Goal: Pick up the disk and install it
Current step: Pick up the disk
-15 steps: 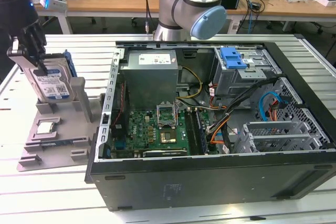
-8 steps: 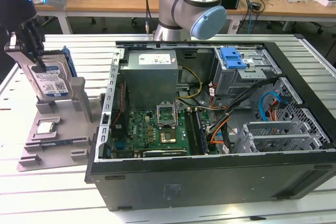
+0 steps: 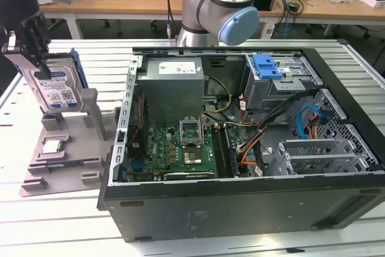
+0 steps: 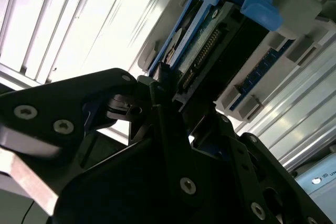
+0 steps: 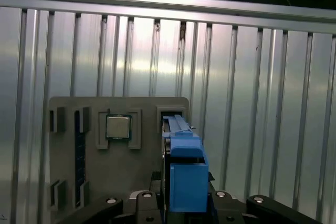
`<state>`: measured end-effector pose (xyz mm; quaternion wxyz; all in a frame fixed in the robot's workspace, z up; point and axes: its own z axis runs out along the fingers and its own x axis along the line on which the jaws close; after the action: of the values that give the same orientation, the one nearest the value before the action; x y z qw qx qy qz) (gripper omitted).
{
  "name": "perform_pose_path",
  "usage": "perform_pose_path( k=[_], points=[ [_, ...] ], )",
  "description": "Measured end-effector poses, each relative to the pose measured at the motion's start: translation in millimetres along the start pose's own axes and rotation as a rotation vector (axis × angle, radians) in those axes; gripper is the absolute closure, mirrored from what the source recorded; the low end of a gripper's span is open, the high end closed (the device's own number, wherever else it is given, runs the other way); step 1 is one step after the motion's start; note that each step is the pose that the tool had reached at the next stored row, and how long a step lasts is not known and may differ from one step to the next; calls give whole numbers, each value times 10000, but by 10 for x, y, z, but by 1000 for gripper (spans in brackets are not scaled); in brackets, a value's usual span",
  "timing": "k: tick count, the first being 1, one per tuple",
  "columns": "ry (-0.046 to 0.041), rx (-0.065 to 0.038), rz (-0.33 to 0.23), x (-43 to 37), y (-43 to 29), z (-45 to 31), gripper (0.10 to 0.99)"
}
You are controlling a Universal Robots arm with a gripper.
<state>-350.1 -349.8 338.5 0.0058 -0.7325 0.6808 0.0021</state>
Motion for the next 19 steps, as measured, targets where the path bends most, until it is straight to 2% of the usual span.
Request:
perform_pose_path(
  k=[10, 19],
  points=[
    [0, -1, 0, -10, -2, -182, 718],
    [0, 0, 0, -19, -4, -307, 718]
  ],
)
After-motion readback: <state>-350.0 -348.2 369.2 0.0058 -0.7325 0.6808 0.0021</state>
